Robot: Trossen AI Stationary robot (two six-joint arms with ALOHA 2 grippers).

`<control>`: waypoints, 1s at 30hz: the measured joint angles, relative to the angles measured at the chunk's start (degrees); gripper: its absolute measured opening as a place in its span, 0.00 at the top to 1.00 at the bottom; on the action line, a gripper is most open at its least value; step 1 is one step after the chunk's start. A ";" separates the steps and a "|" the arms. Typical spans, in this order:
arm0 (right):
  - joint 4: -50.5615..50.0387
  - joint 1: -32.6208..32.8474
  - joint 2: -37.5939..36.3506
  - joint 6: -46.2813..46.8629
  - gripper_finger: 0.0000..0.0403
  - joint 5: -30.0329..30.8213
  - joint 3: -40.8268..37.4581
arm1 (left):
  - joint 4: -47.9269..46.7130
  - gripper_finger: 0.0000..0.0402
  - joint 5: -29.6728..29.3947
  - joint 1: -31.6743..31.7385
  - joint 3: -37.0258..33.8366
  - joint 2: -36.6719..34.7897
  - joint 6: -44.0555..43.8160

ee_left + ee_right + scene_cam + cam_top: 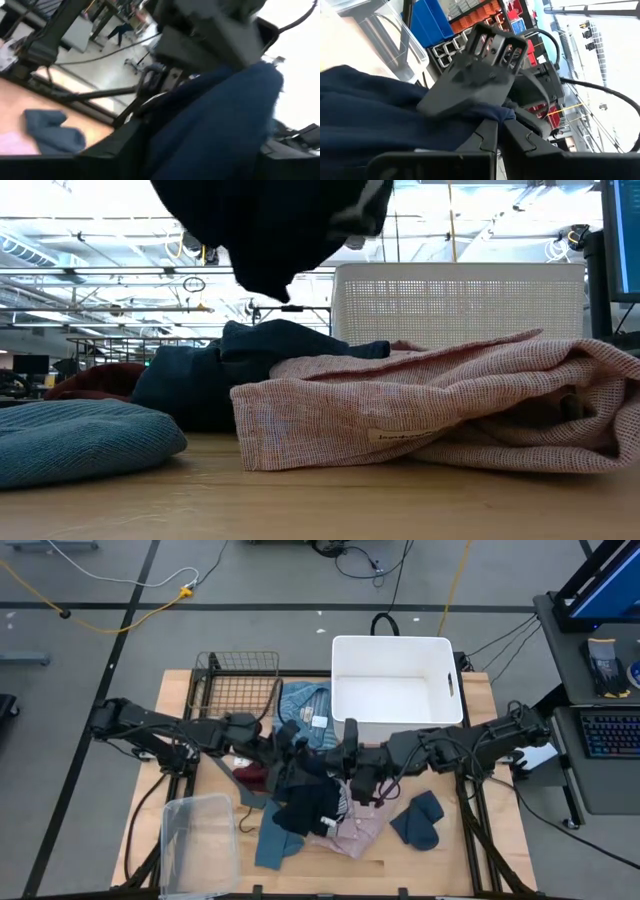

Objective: Pick & Place Cloths
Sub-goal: Put the blue underwear into the gold wire basket

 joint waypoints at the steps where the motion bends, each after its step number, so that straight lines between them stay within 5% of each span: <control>1: -0.03 0.01 0.00 0.02 1.00 -0.03 0.00 | -0.57 0.53 0.01 0.00 0.00 0.03 0.51; 8: 0.25 0.03 0.01 0.00 1.00 0.12 0.00 | -1.08 0.96 0.02 0.57 0.00 0.01 1.33; 13: 0.51 0.23 0.02 0.04 0.98 1.80 0.00 | -1.68 0.98 -0.01 0.54 -0.04 -1.26 1.15; 21: 2.44 2.08 -0.11 5.95 0.89 15.06 0.02 | -6.60 0.99 -0.60 -1.06 -0.11 -7.03 1.74; 30: -0.01 2.43 -0.09 13.43 0.67 15.46 0.02 | -20.56 1.00 -10.32 -2.98 -0.13 -15.26 3.10</control>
